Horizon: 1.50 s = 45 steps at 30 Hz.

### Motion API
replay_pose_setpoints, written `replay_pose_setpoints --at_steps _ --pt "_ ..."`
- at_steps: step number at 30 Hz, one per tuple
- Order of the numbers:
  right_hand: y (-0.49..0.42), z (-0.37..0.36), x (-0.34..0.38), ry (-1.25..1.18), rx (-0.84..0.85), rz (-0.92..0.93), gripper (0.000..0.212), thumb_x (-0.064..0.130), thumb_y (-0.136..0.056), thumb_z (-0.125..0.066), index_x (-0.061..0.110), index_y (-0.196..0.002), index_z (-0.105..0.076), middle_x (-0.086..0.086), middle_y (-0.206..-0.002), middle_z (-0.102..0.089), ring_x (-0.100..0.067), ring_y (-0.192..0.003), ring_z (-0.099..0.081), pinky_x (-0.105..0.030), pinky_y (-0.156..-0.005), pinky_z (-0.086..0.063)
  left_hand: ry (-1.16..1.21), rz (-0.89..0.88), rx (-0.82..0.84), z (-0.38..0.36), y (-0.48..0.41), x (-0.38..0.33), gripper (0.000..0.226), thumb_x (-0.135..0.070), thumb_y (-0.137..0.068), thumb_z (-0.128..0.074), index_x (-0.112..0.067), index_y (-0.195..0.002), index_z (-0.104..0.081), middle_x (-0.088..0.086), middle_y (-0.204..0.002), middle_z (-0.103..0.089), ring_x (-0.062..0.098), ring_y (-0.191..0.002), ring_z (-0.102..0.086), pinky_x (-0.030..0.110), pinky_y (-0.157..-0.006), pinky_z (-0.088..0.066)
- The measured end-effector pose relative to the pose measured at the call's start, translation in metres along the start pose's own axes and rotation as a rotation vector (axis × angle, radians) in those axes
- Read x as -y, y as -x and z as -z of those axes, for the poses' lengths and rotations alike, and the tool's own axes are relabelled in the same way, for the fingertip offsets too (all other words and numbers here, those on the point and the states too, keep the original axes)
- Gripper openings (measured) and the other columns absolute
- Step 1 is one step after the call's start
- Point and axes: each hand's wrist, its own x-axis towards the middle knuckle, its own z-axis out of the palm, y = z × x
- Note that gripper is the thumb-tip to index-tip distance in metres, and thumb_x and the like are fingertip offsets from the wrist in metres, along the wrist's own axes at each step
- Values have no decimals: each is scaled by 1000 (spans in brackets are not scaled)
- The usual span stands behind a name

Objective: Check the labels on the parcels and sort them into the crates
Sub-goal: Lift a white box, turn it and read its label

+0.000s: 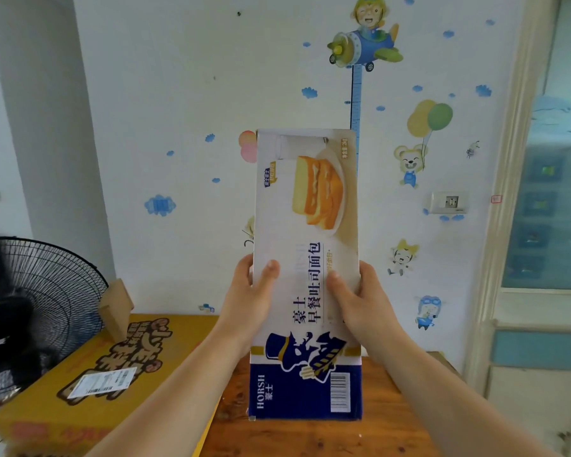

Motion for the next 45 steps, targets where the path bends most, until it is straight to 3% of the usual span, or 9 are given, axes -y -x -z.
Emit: replay_pose_setpoints --at_steps 11,16,21,25,29,34,38,40,45 --pt "6 2 -5 53 -12 21 32 46 -96 -53 38 -123 -37 23 -95 -55 2 -83 -57 -15 -56 -44 -74 -21 18 -2 8 1 42 -57 -88 -56 -33 -122 -46 -9 -113 -65 11 -104 -64 42 -93 -53" --pt "12 9 -9 18 87 -56 36 37 -92 -65 34 -121 -43 11 -109 -64 -11 -93 -66 -36 -78 -59 -19 64 -116 3 -4 -14 50 -57 -92 -50 -14 -116 -41 -1 -97 -55 13 -88 -55 35 -80 -47" --pt "7 11 -3 3 86 -43 55 45 -85 -70 41 -128 -35 13 -118 -58 -7 -101 -59 -33 -87 -52 -27 30 33 5 3 -5 49 -40 -91 -64 -30 -135 -46 -5 -119 -68 16 -103 -69 46 -91 -55" --pt "6 9 -7 107 52 -6 39 53 -91 -57 44 -125 -40 20 -102 -57 -7 -94 -58 -29 -83 -47 -36 24 60 -2 7 6 40 -25 -96 -60 -28 -131 -41 -8 -117 -63 6 -94 -68 24 -73 -56" --pt "8 7 -12 113 23 12 25 45 -91 -63 49 -105 -43 24 -98 -58 -6 -96 -59 -28 -82 -48 -40 38 73 -3 14 14 41 -21 -98 -56 -29 -134 -39 -5 -123 -63 6 -106 -64 33 -92 -54" --pt "0 13 -3 64 75 -86 61 30 -77 -82 29 -123 -41 9 -104 -63 -13 -94 -64 -36 -87 -54 -57 108 -1 1 9 4 27 -30 -93 -62 -16 -109 -45 2 -102 -60 11 -87 -61 28 -69 -47" --pt "-3 10 0 -3 107 -98 72 49 -82 -72 38 -142 -34 11 -118 -63 -18 -111 -61 -44 -104 -47 27 173 -5 -1 0 -11 83 -67 -68 -63 -21 -131 -37 2 -111 -61 18 -96 -64 39 -84 -53" --pt "-2 7 0 67 91 -72 41 55 -88 -61 41 -124 -45 14 -106 -64 -14 -102 -63 -41 -98 -50 63 182 17 -3 -1 -11 69 -60 -84 -61 -26 -139 -37 0 -119 -64 19 -102 -67 41 -86 -55" --pt "-3 2 -3 130 24 -118 46 57 -91 -55 25 -115 -35 5 -99 -58 -21 -99 -59 -38 -89 -49 -16 204 -96 -7 -3 -5 34 -46 -93 -59 -19 -110 -48 8 -107 -63 25 -92 -66 42 -73 -57"
